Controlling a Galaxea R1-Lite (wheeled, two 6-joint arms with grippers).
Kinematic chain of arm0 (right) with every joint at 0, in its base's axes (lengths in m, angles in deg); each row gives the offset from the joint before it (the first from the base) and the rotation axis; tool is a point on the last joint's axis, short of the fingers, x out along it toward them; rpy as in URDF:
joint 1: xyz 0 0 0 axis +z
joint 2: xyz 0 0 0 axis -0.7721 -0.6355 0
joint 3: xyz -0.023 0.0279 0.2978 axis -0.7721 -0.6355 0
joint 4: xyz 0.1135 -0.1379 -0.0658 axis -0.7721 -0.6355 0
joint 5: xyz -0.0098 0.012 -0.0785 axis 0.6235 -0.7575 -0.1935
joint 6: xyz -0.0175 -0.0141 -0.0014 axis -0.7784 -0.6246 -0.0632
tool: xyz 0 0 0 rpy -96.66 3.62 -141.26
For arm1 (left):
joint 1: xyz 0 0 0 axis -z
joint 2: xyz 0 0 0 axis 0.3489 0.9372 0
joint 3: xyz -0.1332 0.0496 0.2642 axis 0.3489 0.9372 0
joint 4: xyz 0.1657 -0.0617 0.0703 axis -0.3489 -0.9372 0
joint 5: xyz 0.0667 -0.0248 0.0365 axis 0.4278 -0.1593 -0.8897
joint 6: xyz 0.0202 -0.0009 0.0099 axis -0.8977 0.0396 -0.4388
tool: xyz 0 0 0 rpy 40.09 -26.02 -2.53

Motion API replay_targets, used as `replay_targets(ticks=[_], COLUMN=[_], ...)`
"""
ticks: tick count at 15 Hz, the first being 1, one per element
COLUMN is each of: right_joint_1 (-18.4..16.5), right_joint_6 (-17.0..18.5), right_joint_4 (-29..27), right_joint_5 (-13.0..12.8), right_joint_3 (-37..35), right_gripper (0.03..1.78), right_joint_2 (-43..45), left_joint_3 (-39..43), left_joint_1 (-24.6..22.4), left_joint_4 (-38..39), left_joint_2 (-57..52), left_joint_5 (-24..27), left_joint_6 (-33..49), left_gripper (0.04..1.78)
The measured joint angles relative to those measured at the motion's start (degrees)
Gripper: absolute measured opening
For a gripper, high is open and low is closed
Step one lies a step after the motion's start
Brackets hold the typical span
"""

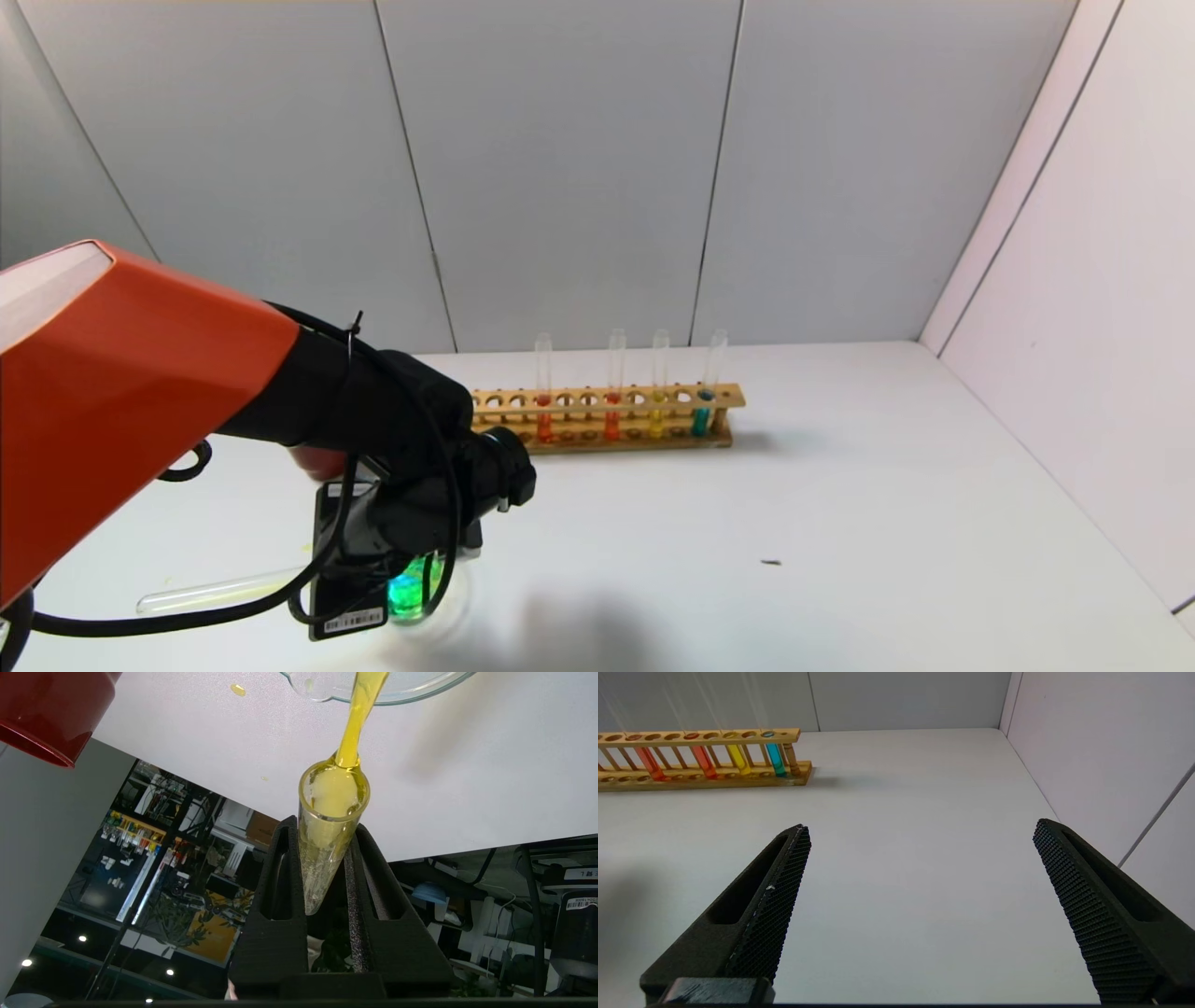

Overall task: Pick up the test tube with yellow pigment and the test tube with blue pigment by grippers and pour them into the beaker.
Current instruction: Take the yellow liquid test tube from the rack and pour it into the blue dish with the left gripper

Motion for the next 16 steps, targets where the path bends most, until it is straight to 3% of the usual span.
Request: replay_targets(ticks=[16], right_joint_1=[0.0], right_joint_6=[0.0], right_joint_4=[0.0], right_joint_5=[0.0], right_joint_3=[0.0], right_gripper=[1.74], right_joint_2=[0.0], left_joint_3=[-5.1], left_joint_1=[0.9], left_joint_4=[-10.1], left_joint_2=[4.9], left_joint_5=[-1.3], left_joint_6=[0.0], left_gripper=[0.30])
